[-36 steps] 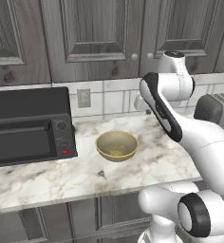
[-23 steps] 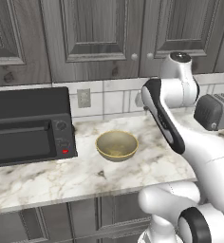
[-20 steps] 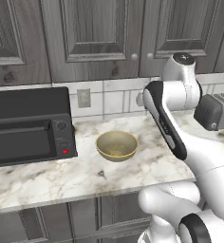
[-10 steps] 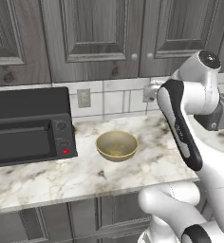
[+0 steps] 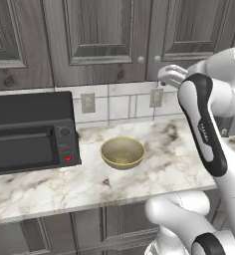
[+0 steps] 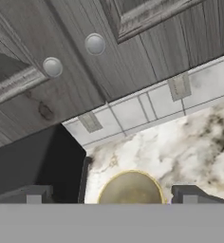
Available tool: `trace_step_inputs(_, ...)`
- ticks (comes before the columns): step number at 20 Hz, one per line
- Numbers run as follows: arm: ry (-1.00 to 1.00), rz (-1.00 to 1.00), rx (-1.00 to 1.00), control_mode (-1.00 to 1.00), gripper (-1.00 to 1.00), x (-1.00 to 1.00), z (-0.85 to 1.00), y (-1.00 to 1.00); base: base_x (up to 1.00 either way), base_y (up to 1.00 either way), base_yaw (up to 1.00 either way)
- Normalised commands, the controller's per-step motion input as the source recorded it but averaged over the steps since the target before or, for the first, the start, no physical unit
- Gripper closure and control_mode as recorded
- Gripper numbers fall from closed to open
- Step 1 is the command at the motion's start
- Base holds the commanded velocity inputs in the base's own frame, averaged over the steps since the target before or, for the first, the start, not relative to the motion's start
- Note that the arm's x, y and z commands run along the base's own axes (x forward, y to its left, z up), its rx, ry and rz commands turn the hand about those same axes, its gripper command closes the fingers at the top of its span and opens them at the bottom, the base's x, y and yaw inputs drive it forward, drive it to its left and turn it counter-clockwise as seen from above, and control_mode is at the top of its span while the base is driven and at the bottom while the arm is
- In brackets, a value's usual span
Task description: Open the cabinet. Pick the apple and mango from the cabinet and place them into the bowl. Then close the cabinet.
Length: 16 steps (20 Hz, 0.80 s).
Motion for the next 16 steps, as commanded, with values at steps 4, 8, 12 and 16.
trace_step_inputs(4, -0.2, -0.01, 0.09, -1.0, -1.0, 0.0, 0.27, 0.0, 0.0, 0.0, 0.0)
trace_step_inputs(8, -0.22, 0.0, 0.01, -1.0, -1.0, 0.0, 0.13, -0.01, 0.0, 0.0, 0.0)
trace_step_inputs(12, -0.1, 0.0, 0.03, -1.0, -1.0, 0.0, 0.13, 0.0, 0.0, 0.0, 0.0)
trace_step_inputs(16, -0.01, 0.0, 0.04, -1.0, -1.0, 0.0, 0.12, 0.0, 0.0, 0.0, 0.0)
